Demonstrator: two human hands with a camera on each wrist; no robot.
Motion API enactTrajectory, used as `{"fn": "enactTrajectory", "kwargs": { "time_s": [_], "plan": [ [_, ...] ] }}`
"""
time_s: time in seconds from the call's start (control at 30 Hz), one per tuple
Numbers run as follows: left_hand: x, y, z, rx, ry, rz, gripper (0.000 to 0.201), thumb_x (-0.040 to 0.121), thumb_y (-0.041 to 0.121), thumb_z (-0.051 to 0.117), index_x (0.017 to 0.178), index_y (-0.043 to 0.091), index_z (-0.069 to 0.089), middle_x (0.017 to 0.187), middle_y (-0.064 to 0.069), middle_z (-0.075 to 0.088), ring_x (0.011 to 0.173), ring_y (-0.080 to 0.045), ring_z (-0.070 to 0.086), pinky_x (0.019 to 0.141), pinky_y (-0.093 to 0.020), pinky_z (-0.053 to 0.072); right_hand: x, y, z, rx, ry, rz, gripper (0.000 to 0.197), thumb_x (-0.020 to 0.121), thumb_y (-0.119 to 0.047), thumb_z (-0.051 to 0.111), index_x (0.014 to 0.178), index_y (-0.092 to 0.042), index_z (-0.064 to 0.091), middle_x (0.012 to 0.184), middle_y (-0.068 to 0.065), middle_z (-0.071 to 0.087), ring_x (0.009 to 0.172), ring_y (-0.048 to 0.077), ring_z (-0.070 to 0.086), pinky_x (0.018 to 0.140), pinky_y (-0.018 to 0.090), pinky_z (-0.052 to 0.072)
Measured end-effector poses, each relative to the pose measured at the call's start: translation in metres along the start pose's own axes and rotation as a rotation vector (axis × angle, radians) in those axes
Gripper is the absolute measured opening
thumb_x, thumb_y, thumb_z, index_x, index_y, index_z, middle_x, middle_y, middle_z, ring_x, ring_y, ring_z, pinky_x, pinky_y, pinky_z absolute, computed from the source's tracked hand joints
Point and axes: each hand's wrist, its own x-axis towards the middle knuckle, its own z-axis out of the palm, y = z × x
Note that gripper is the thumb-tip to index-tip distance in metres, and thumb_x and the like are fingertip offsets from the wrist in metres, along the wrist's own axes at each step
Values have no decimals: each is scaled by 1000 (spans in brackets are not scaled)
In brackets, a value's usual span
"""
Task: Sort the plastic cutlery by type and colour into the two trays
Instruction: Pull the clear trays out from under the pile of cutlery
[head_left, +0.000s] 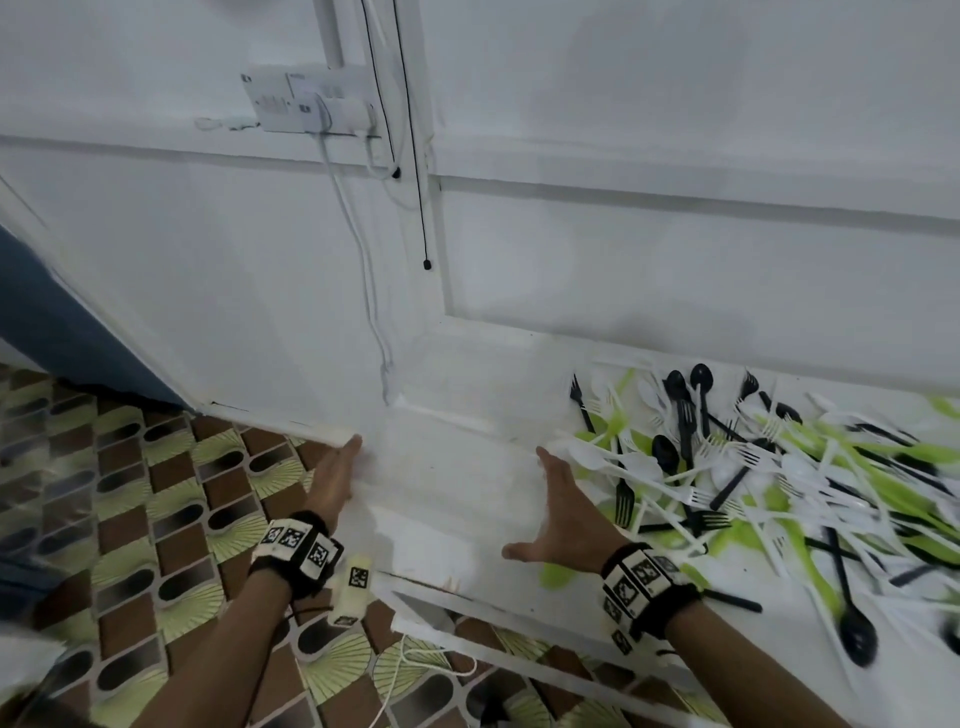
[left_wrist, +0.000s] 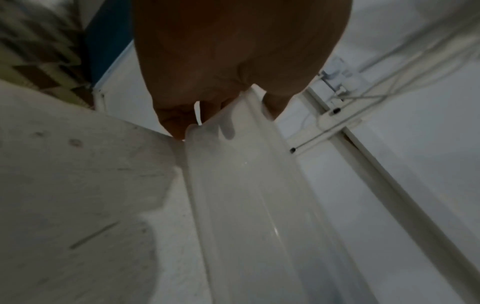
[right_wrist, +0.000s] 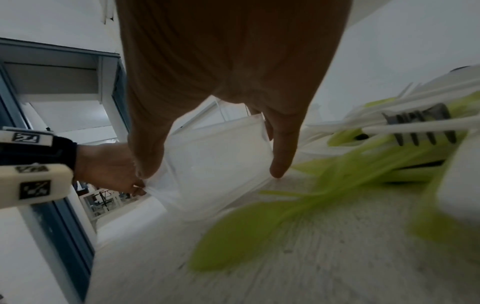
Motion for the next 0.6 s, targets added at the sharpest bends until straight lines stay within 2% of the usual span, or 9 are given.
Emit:
{"fn": "enactTrajectory", "kwargs": {
  "time_s": [0.1,0.17,0.23,0.33,0.4,0.43,0.5,0.53,0.6],
  "plan": [
    [9,-5,-2,129,15,89,46,105,47,45,125,9,62,134,-15,61,116,-32,57,98,-45,44,-1,1,7,-30,40,4,148,54,-76,83,159,-21,-6,163,-3,8,151,15,16,120,34,31],
    [7,-4,-1,335,51,184,46,108,39,40,124,2,61,131,-20,62,120,-37,56,103,-45,42,-2,-1,7,-34,34,12,148,53,-78,82,159,-24,-6,163,-4,8,151,15,17,119,35,32],
    [7,-4,0,515,77,228,42,109,30,38,125,-3,60,129,-24,62,120,-41,56,100,-44,41,-3,-6,1,-23,14,19,145,54,-82,80,159,-24,-2,164,-6,8,151,14,18,120,35,32],
    [7,2,2,713,74,211,42,106,28,40,135,0,51,131,-29,60,121,-46,54,100,-47,42,2,-17,-17,63,179,5,113,68,-81,71,154,-26,22,156,-8,27,141,11,37,113,39,43],
    [3,14,11,883,118,243,51,102,32,46,145,4,41,142,-25,53,129,-45,48,105,-52,40,15,-18,-33,143,402,-30,84,81,-59,75,147,-26,35,143,-10,39,126,10,49,100,43,53],
    [-3,22,20,962,146,333,56,100,32,50,147,5,39,148,-21,48,133,-43,44,106,-55,38,24,-15,-42,131,477,-34,80,83,-46,79,147,-23,36,141,-9,39,124,12,50,99,43,53],
    [-12,40,41,991,120,616,56,95,26,60,145,7,44,150,-15,44,132,-41,43,104,-55,40,45,-5,-65,38,477,2,91,81,-29,82,153,-17,28,144,-2,34,132,19,43,110,38,43],
    [-15,48,53,960,47,753,52,93,21,63,142,9,49,148,-13,46,129,-39,47,101,-53,44,55,0,-76,-16,423,33,100,79,-27,83,156,-17,21,147,3,30,137,23,37,113,35,35],
    [-21,66,80,945,-124,935,47,92,15,64,138,13,55,146,-9,48,123,-35,52,97,-47,48,72,7,-93,-114,304,63,117,74,-30,86,160,-19,8,155,8,22,145,28,23,116,39,27]
  ]
}}
